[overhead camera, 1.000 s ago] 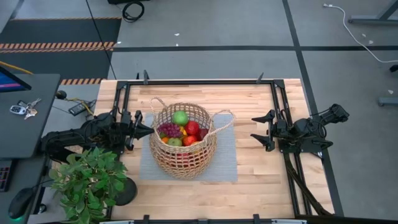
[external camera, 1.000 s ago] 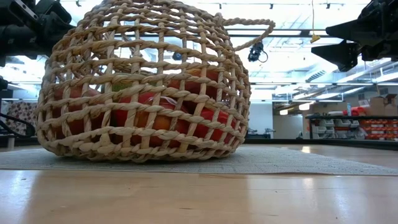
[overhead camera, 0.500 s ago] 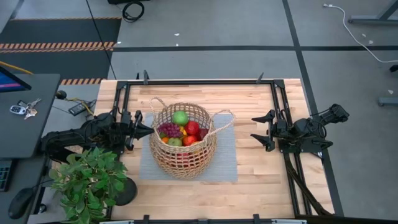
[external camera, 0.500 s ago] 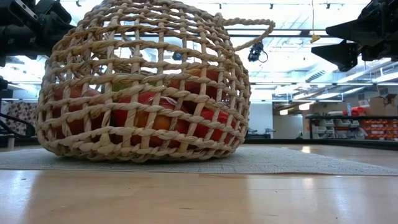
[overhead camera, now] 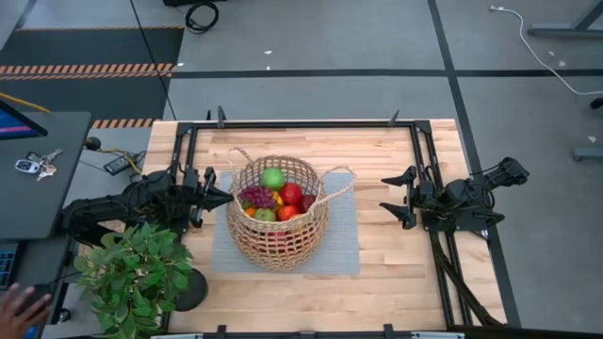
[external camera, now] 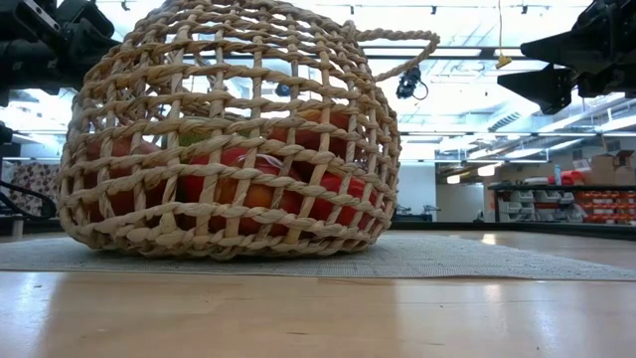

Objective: Build produce basket
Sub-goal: Return to Home Position

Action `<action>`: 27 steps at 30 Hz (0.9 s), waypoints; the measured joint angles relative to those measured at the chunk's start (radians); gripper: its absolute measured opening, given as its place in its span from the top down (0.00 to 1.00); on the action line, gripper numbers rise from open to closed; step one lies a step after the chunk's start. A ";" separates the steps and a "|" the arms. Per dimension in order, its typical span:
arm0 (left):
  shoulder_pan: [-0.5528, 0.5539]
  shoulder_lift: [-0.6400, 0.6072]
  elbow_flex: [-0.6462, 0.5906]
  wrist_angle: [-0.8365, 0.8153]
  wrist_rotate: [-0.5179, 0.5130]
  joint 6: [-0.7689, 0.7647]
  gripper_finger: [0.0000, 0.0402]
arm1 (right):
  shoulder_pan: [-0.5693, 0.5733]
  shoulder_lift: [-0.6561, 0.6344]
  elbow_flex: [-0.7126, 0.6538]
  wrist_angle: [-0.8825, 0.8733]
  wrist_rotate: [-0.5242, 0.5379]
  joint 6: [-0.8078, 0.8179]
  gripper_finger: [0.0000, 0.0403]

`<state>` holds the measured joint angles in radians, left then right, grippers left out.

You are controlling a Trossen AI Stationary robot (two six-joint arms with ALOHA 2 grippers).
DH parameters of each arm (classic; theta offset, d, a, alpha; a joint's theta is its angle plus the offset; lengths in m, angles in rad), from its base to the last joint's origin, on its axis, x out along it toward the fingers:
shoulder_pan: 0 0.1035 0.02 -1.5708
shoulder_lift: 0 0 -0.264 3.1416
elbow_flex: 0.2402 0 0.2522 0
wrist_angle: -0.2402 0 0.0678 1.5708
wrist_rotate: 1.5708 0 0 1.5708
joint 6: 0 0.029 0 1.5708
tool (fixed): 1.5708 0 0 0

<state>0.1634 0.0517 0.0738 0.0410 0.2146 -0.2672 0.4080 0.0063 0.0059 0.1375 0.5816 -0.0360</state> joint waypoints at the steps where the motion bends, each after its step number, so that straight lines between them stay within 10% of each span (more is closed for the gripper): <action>1: 0.000 0.000 0.000 0.000 0.000 0.000 0.92 | 0.000 0.000 0.000 0.000 0.000 0.000 0.10; 27: 0.000 0.000 0.000 0.000 0.000 0.000 0.94 | 0.000 0.000 0.000 0.000 0.000 0.000 0.10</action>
<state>0.1635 0.0520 0.0738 0.0406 0.2146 -0.2673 0.4080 0.0066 0.0059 0.1375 0.5816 -0.0360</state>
